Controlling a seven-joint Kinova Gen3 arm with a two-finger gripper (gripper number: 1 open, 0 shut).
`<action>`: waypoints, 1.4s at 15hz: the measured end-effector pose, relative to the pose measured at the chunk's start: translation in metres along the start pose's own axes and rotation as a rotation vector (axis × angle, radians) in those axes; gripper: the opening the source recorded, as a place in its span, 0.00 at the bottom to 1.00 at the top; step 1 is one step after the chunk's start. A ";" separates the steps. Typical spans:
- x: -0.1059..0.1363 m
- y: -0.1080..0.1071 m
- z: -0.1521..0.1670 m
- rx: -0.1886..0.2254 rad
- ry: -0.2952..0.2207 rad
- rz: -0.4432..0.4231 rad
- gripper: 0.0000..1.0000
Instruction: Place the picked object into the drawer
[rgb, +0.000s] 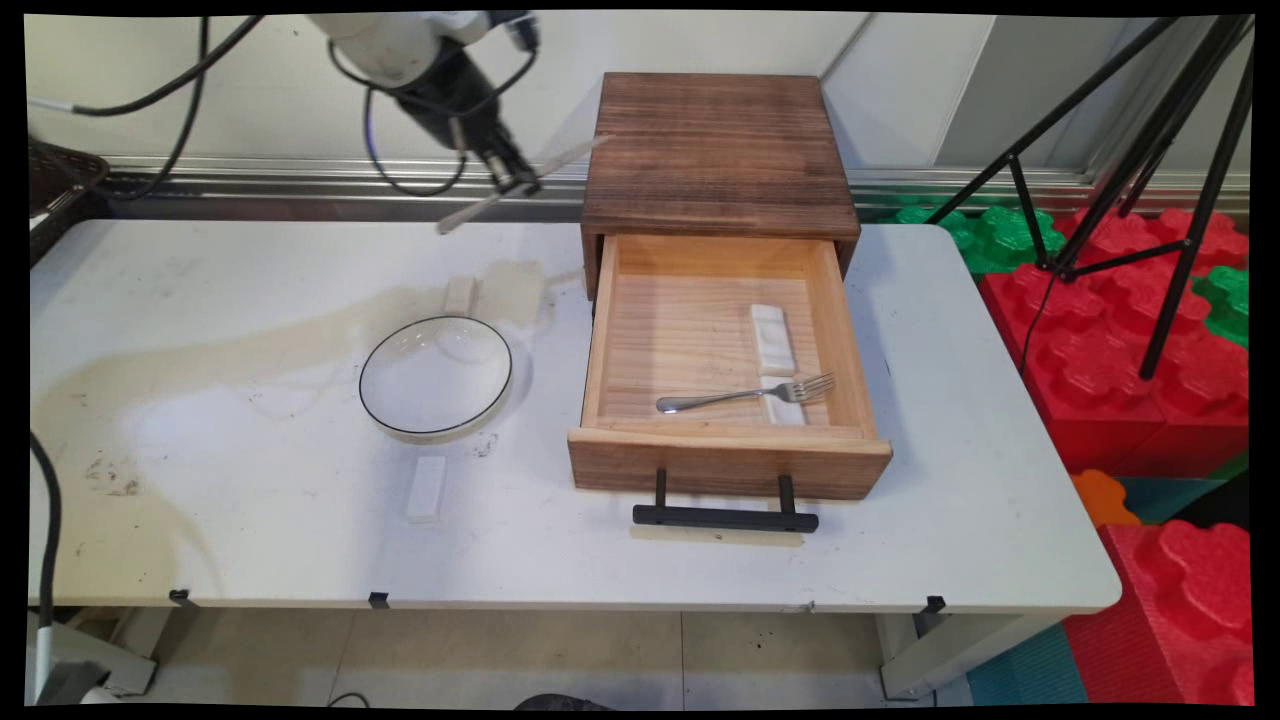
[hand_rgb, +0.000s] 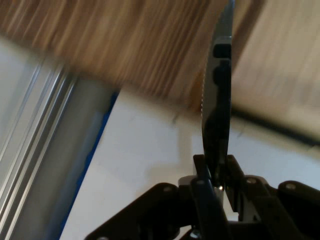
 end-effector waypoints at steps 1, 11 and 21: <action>0.007 0.005 0.000 -0.010 0.011 0.014 0.00; 0.107 0.070 0.022 -0.168 0.164 0.176 0.00; 0.135 0.099 0.083 -0.285 0.221 0.211 0.00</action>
